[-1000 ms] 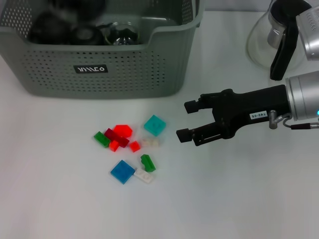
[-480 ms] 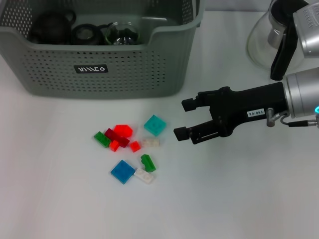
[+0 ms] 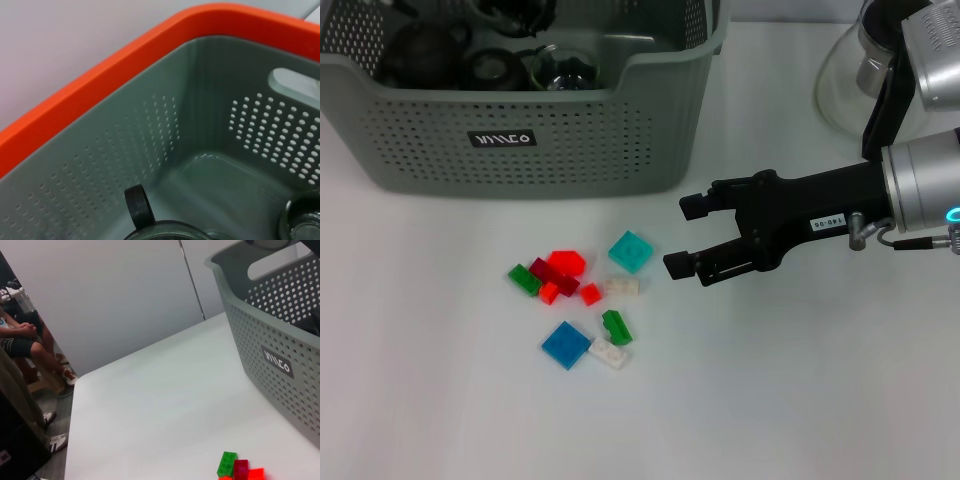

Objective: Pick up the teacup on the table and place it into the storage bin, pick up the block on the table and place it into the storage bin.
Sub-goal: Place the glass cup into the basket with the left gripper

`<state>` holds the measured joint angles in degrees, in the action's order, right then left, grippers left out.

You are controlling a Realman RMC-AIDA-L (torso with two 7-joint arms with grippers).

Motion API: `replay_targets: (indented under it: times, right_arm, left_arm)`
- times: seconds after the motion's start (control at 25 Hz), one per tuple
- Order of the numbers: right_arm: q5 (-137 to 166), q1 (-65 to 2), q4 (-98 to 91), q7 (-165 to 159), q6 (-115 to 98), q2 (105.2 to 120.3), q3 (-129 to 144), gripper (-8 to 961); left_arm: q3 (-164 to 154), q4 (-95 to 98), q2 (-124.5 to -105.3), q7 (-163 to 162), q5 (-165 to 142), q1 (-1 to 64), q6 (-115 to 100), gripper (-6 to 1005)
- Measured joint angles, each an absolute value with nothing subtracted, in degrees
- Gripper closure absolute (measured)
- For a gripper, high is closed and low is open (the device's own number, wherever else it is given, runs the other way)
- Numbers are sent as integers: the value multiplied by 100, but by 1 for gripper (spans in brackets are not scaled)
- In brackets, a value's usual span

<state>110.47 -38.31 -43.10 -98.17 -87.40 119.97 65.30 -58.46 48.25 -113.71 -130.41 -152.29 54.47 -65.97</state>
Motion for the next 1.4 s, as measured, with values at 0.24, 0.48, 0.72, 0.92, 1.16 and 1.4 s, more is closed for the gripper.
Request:
replay_targets:
  times: [0.24,0.48,0.72,0.92,1.16,1.4]
  right_arm:
    - [11048,-3832,-4303,-9817,-8729,11997,6530,8]
    - [11048,-3832,-4297,-9817,-8726,11997,6530,8]
    - [11048,-3828,-4297,-9817,-8748,12006,6530,8]
    - [11047,-3789,-4298,-9816,-8756,12002,6530,8]
    - [11040,-3769,-4297,-9801,-8771,11987,6530,8]
    - [11036,-3792,-4297,-9773,-8772,11969,6530,8]
  left_arm:
    - [-5852,4714,-11474,-13041,-15484,5478,-6365,956]
    - [-6114,4608,-11525,-13113,-15616,5510,-6354,956]
    - [-6080,4647,-11554,-13174,-15618,5479,-6353,796]
    - [-5992,5155,-11516,-13461,-15686,5272,-6466,610]
    - [-5245,6780,-11549,-13552,-15667,4805,-7397,325]
    - [-4297,8368,-11660,-13326,-14507,4328,-9093,283]
